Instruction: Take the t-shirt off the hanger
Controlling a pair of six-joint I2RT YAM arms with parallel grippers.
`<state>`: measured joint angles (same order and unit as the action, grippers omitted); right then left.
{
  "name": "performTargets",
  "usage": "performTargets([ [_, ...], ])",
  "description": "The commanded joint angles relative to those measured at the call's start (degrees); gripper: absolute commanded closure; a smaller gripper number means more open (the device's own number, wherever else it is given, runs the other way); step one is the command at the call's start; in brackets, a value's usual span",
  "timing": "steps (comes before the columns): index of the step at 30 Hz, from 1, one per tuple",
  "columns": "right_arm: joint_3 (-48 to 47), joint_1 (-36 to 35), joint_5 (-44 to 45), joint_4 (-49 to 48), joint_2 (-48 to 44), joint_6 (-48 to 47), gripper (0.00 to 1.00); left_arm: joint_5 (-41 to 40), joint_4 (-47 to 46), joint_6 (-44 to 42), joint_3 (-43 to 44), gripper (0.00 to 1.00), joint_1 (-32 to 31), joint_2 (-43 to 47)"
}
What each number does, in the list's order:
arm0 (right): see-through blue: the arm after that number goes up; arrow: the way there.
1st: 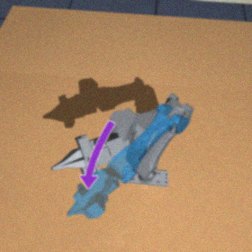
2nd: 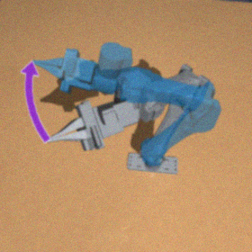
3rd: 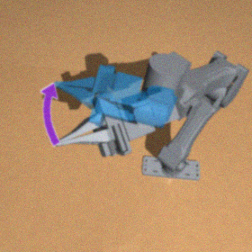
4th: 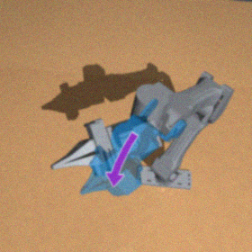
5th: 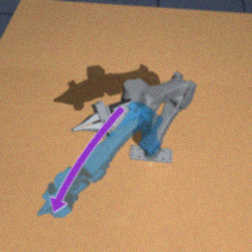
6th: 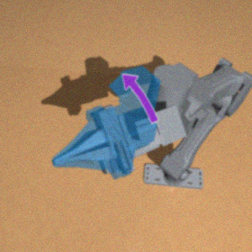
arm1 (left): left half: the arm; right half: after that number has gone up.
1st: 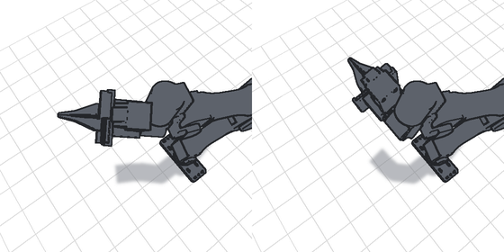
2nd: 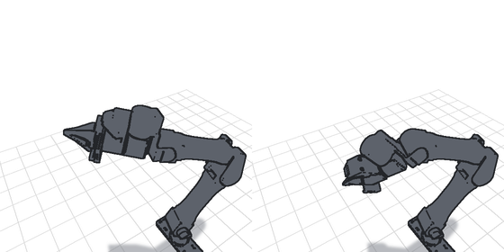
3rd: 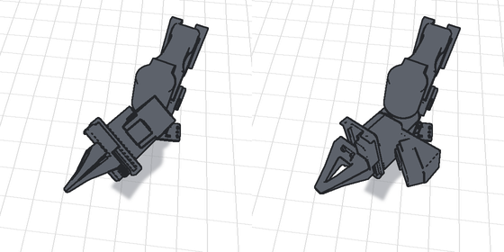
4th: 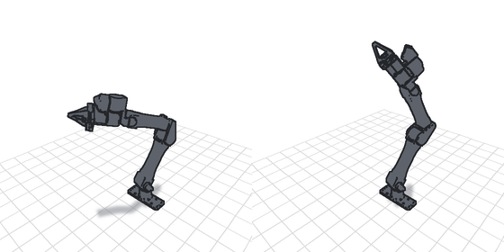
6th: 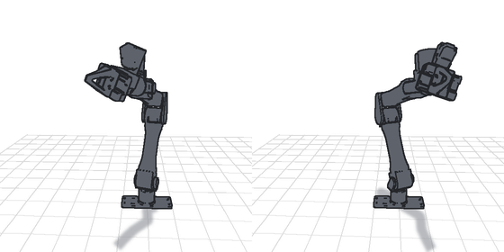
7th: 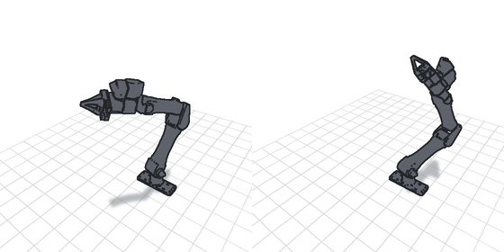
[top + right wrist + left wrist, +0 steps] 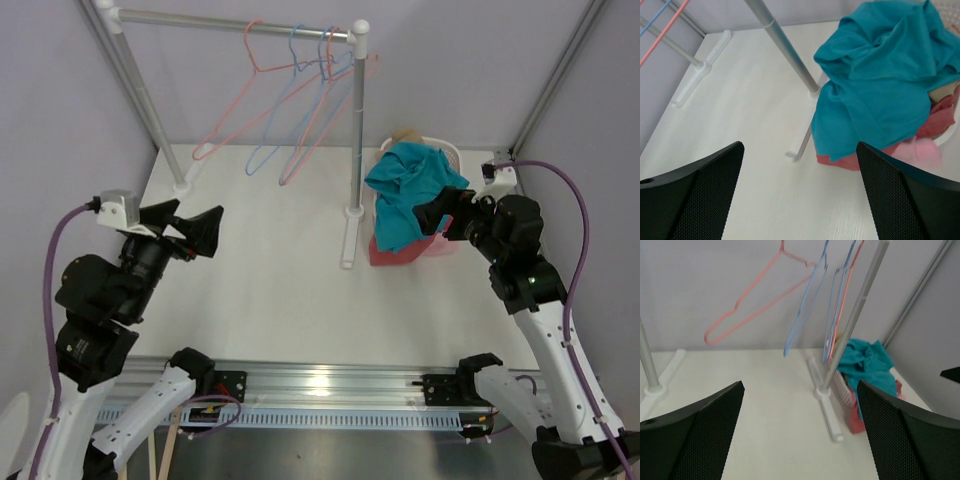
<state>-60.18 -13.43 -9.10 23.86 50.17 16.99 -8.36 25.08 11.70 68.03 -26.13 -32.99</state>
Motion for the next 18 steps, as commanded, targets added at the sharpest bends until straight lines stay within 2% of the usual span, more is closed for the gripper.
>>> performTargets([
  [1,2.86,-1.07,-1.53,-0.22,-4.19,2.96,0.01,1.50,3.31,2.53,-6.65,0.01,-0.33,3.10],
  [9,6.57,-2.83,1.72,4.18,-4.82,3.48,0.00,0.98,4.62,5.17,-14.32,0.01,-0.33,4.87],
  [18,7.36,-2.83,0.84,4.00,-4.73,3.05,0.00,-0.69,4.89,6.05,-16.61,0.01,-0.33,4.16],
])
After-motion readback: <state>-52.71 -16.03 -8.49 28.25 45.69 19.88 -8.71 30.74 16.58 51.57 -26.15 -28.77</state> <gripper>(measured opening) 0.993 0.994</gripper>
